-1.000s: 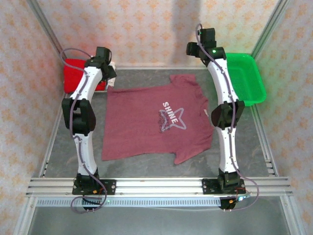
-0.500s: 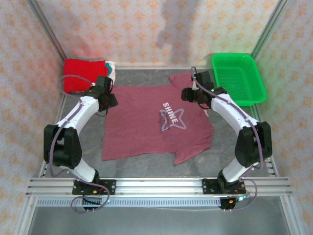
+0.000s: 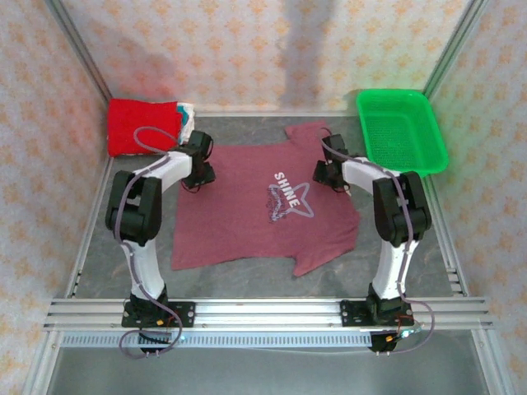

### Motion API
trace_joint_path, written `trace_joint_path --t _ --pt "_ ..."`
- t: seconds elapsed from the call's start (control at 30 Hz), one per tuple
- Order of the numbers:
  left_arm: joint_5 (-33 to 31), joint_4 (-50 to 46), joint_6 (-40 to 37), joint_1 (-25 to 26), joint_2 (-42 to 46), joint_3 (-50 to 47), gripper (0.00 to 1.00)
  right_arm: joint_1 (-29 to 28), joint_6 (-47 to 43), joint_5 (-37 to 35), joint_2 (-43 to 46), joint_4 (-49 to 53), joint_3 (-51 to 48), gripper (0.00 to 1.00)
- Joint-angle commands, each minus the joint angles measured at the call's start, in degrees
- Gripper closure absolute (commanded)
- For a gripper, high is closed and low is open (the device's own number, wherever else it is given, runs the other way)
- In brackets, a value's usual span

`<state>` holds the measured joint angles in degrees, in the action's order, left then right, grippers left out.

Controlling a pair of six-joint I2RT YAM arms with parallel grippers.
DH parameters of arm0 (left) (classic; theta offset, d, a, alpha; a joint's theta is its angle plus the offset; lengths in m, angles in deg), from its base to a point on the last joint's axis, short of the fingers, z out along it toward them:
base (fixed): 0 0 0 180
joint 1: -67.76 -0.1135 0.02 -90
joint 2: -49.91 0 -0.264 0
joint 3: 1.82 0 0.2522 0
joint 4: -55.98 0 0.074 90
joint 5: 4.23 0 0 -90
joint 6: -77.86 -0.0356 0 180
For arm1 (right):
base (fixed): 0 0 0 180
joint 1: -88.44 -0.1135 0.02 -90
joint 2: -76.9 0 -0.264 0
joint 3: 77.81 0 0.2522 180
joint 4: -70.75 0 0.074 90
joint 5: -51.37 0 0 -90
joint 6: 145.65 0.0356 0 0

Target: Fold and stack the t-shirts

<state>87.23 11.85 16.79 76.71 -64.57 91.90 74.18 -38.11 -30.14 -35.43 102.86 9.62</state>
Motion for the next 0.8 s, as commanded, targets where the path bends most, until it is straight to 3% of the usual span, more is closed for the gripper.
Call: trace_joint_path --t 0.0,0.5,0.77 --pt "-0.9 -1.8 1.2 -0.2 -4.7 6.0 0.61 0.5 2.5 -3.0 -2.8 -1.1 3.9 0.61" --pt "1.2 -12.0 -1.3 -1.0 -25.3 34.9 0.63 2.9 7.4 -4.1 -14.2 5.0 18.0 0.57" --pt "1.2 -12.3 -1.8 -1.9 -24.0 36.2 0.61 3.0 8.0 -4.9 -14.7 9.0 23.6 0.53"
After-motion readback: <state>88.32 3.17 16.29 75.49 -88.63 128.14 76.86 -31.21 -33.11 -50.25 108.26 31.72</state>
